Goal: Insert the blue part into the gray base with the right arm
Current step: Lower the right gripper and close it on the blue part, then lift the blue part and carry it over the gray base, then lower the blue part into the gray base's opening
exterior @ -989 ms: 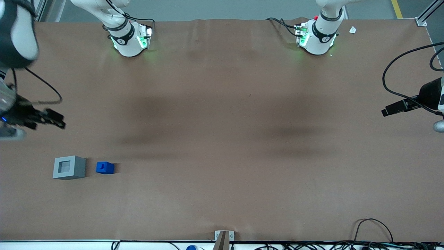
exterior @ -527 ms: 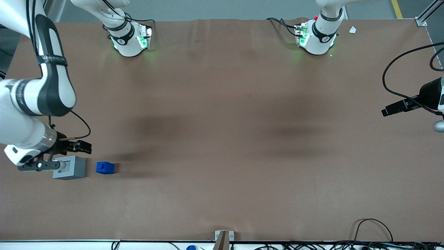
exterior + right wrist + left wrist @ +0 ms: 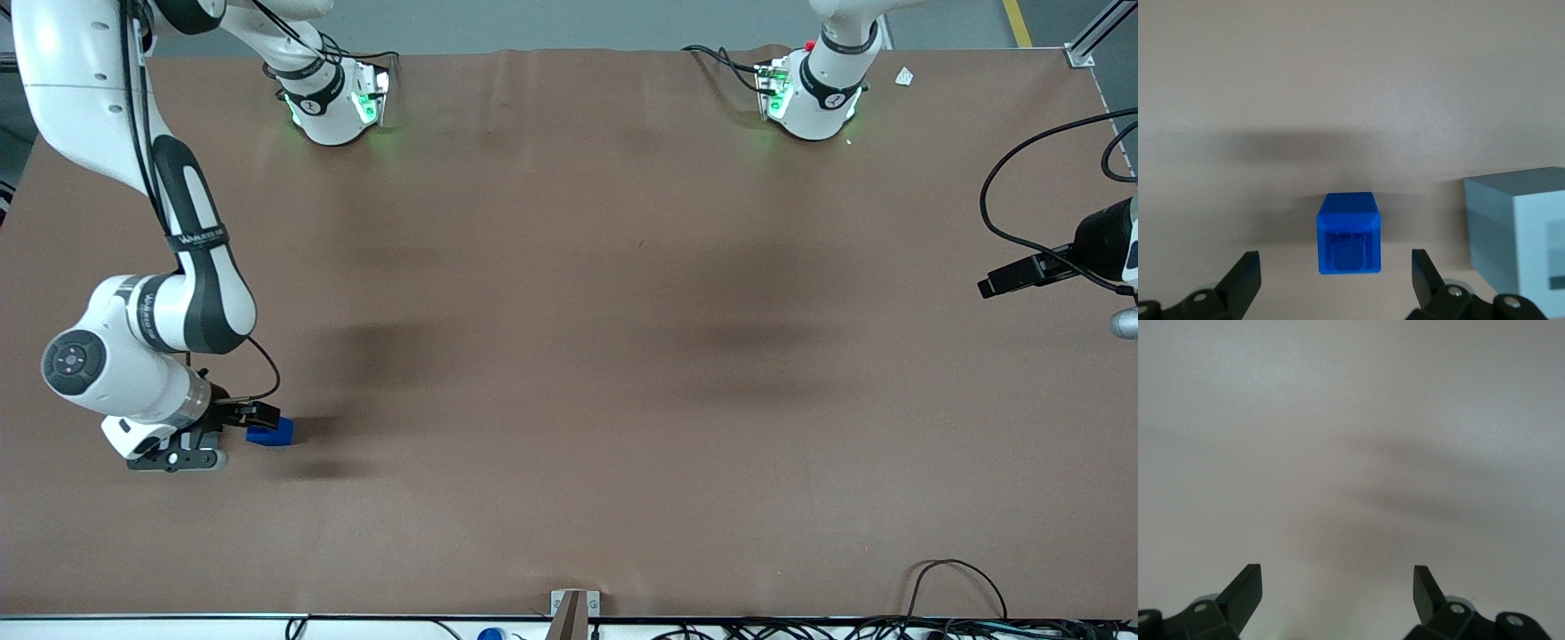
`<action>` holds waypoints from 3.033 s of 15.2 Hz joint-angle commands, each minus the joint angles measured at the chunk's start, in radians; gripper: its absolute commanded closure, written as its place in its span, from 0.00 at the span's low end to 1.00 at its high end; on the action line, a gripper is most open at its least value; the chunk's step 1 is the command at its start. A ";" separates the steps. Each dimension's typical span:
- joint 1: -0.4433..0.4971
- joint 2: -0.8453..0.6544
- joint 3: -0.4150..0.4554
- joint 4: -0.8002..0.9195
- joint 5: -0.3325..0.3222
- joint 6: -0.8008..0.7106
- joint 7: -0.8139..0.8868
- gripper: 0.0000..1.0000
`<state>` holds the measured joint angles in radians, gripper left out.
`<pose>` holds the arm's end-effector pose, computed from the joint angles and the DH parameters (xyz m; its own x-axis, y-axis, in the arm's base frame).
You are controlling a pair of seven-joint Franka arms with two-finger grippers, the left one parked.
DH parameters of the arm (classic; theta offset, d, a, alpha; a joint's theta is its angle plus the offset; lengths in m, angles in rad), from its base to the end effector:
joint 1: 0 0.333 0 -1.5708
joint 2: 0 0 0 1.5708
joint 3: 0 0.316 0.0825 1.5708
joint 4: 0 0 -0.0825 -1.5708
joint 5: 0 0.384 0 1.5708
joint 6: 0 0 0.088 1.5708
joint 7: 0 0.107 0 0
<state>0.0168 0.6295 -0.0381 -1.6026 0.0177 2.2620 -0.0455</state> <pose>0.6975 -0.0108 0.2651 0.9993 0.0209 0.0300 0.0206 -0.9997 0.0098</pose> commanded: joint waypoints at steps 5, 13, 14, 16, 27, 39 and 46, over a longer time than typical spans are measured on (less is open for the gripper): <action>0.006 0.044 -0.002 0.007 0.008 0.010 0.015 0.03; 0.000 0.071 -0.002 0.010 0.008 0.057 0.013 0.65; -0.001 0.073 -0.003 0.013 0.008 0.065 0.009 0.77; -0.014 0.065 -0.002 0.058 0.019 0.047 0.006 0.96; -0.167 0.027 -0.011 0.256 -0.018 -0.295 -0.234 0.97; -0.221 0.035 -0.009 0.213 -0.021 -0.288 -0.235 0.97; -0.224 0.061 -0.009 0.219 -0.022 -0.251 -0.238 0.98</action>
<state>-0.1930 0.6786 -0.0608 -1.3831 0.0122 1.9940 -0.2709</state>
